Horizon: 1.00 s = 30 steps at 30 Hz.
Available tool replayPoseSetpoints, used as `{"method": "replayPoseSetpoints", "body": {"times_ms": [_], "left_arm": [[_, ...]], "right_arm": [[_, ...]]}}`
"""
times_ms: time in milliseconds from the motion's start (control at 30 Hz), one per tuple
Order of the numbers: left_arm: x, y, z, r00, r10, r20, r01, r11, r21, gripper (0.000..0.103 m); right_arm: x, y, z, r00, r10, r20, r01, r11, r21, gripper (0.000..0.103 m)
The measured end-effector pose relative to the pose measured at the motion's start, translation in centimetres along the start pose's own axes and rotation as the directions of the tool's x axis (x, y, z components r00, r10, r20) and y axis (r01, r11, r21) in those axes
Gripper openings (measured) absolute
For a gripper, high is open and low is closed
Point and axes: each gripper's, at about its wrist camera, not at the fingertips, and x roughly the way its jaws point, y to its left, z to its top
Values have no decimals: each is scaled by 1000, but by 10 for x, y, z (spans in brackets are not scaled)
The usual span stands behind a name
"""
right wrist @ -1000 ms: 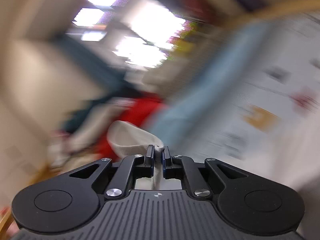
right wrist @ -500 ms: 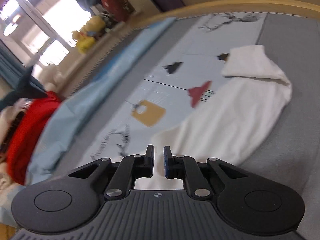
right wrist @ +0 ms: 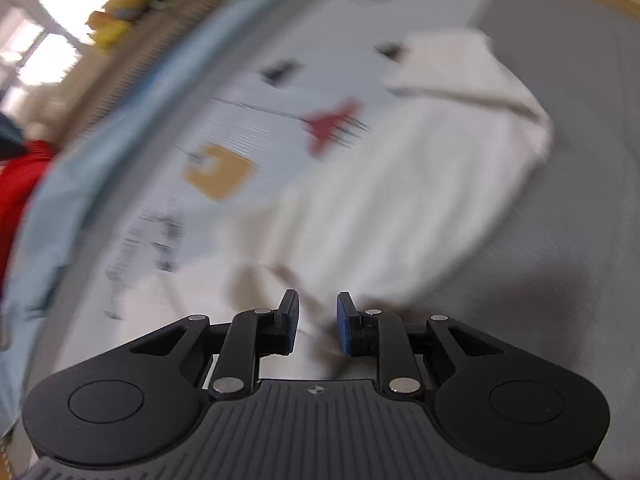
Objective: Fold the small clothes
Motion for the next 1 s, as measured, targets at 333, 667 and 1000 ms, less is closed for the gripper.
{"method": "replayPoseSetpoints", "body": {"times_ms": [333,667,1000], "left_arm": [[-1,5,1,1000,4,-2,-4,1000,-26,49],[5,-7,-4,1000,-17,-19,17,1000,-2,49],[6,-11,-8,999,-39,-36,39,999,15,50]], "right_arm": [[-9,6,-8,998,68,-6,-68,997,-23,23],[-10,-14,12,997,-74,37,74,997,-7,24],[23,-54,90,944,-230,238,295,910,-290,39]]}}
